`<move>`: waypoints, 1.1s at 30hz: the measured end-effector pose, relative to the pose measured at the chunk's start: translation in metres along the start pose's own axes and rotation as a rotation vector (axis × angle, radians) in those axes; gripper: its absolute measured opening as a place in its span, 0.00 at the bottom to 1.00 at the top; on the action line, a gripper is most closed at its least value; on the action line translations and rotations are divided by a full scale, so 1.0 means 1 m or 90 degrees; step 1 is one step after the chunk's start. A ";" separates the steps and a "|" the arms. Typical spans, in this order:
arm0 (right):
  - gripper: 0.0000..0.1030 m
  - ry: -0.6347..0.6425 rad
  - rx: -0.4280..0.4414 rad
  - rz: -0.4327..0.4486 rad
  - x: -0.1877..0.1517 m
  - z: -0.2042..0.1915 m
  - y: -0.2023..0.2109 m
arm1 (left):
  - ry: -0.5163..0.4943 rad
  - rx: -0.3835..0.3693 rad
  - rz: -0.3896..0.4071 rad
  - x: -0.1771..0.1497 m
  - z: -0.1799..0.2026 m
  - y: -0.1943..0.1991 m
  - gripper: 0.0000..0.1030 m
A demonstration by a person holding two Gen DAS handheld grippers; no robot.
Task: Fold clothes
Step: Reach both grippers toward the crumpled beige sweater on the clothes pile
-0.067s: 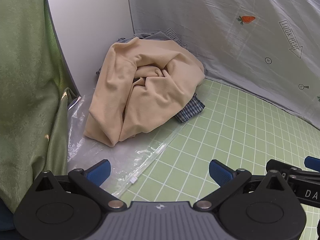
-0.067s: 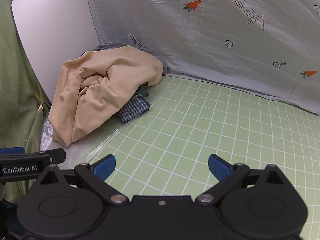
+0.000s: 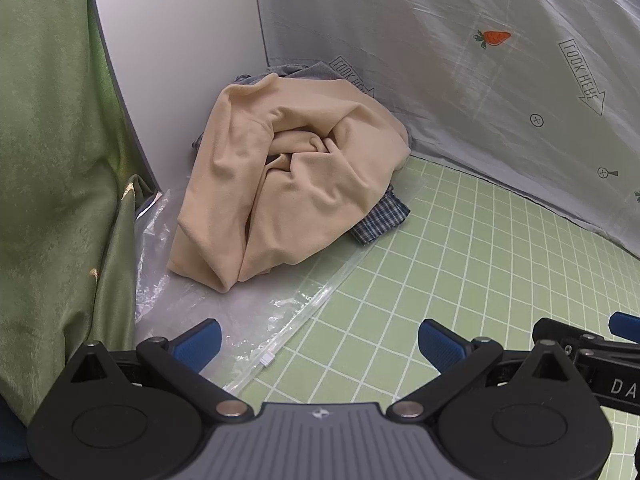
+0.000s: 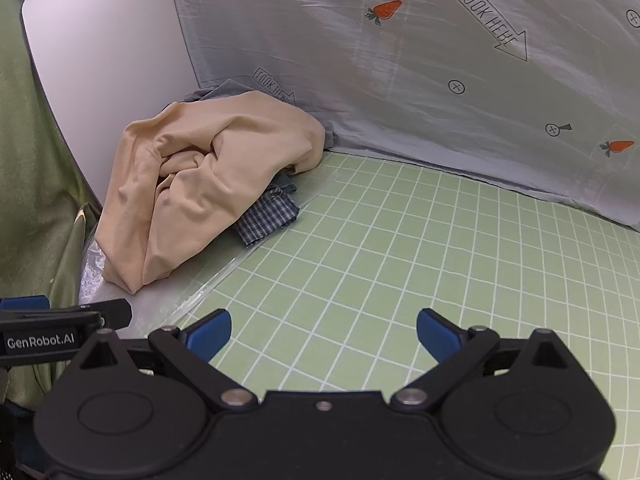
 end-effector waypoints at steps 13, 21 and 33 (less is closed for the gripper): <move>0.97 0.003 -0.008 0.001 0.000 0.001 -0.002 | 0.003 0.002 -0.002 -0.004 0.000 -0.004 1.00; 0.97 -0.004 -0.013 0.002 0.001 0.003 -0.003 | 0.002 0.000 -0.005 -0.003 0.000 -0.006 1.00; 0.97 -0.008 -0.017 0.000 0.001 0.004 -0.004 | 0.000 0.000 -0.011 -0.001 0.002 -0.010 1.00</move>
Point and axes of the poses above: each gripper's, at about its wrist camera, not at the fingertips, and y roughly against the way its jaws point, z to its right, x to its top, the point moved 2 cm from there along -y, roughly the way its jaws point, and after that the axes turned 4 degrees about z, right-handed, at the moved point
